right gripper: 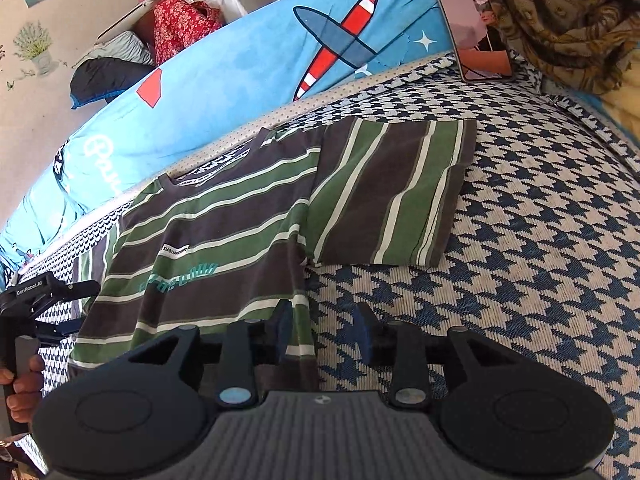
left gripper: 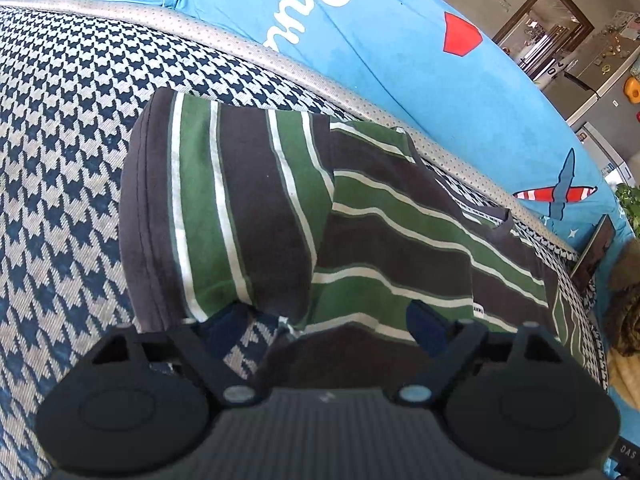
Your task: Fold clothes
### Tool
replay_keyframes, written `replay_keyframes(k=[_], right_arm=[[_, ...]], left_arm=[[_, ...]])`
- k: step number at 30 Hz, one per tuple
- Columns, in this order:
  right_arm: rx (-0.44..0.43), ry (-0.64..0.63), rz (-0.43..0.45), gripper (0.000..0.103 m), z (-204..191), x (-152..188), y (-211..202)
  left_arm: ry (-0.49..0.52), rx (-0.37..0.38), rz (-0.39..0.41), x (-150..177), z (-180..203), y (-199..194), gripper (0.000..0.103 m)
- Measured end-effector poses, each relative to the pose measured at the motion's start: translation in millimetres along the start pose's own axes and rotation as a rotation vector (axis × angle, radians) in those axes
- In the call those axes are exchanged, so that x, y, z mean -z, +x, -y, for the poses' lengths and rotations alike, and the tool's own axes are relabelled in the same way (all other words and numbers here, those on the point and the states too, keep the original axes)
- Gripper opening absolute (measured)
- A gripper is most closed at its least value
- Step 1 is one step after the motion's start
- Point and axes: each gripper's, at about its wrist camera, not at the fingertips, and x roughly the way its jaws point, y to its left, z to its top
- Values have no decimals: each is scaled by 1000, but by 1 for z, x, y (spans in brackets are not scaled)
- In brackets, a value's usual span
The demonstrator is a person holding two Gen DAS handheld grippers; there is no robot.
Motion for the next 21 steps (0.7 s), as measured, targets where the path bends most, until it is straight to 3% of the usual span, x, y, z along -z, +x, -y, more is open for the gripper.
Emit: replay_keyframes(k=[2,6,9,12,14,17,21], right_arm=[[0,1,0,33,-1,-2,3],[2,16,-3,33,-1,-5,8],[9,31,-4,33,1,-6,11],[12,51,-4,33,3,-8,13],[12,74,0,33,5,-8,13],[20,106,9,33,8,-9,12],[66,154,33,33,14,-11,8]], left_arm=[[-13,-6,11,-2,-2,0,63],[-73,1,30,-2,-7,0,60],[-63,-34,46,-1,-2,1,52],[-25,-93,66,0,6,3,37],[-8,-116,75,0,8,4,20],[15,-158,96,1,11,3,9],[72,-270,171,-5,13,-5,8]])
